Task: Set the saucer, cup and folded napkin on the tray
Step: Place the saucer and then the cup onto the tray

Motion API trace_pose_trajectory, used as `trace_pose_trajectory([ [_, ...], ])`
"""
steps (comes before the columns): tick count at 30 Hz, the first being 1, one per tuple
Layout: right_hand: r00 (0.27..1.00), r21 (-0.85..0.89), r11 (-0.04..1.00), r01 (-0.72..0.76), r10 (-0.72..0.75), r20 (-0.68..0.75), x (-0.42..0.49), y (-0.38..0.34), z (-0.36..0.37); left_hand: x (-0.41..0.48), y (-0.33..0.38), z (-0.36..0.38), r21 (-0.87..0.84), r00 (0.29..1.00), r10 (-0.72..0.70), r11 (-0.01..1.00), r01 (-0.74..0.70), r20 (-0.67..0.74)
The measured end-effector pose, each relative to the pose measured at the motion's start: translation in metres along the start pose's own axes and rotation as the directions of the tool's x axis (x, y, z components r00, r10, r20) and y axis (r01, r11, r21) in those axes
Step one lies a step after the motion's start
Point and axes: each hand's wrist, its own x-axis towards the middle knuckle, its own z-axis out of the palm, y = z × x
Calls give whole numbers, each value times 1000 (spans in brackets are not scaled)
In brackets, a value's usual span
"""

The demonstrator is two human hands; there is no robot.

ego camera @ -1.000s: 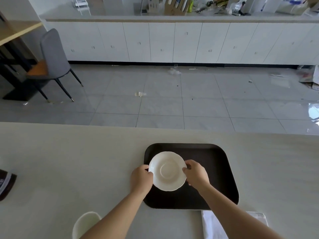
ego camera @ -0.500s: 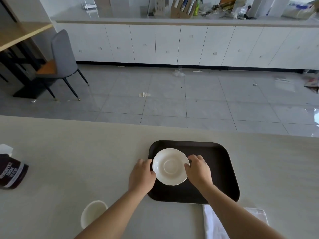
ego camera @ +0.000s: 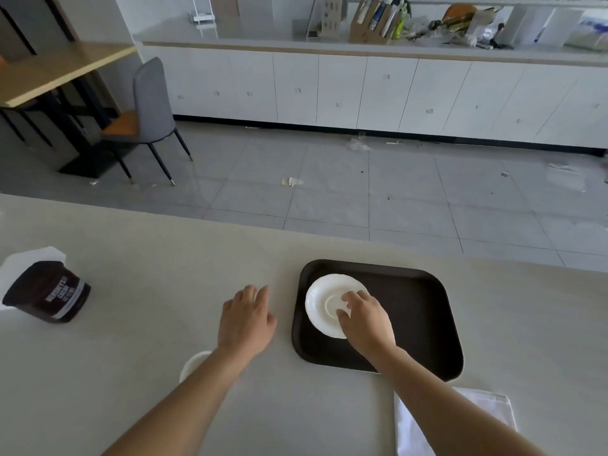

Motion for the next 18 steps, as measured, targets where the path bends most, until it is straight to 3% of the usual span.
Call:
trace_pose_trajectory([
  [5,992,81,991,107,-111,58,-25,-39,16,-35,-57,-10,-77,972,-234,969,233,1],
  [10,971,111,977,183,-197,136,-52,-79,44,-76,-114,-6,-241,849,-519,816,526,96],
  [14,959,153,976,154,-185,216,-74,-104,67,-108,-147,7,-206,807,-569,780,590,158],
  [18,952,192,976,100,-149,266,-97,-121,87,-131,-164,26,-87,845,-497,850,520,198],
])
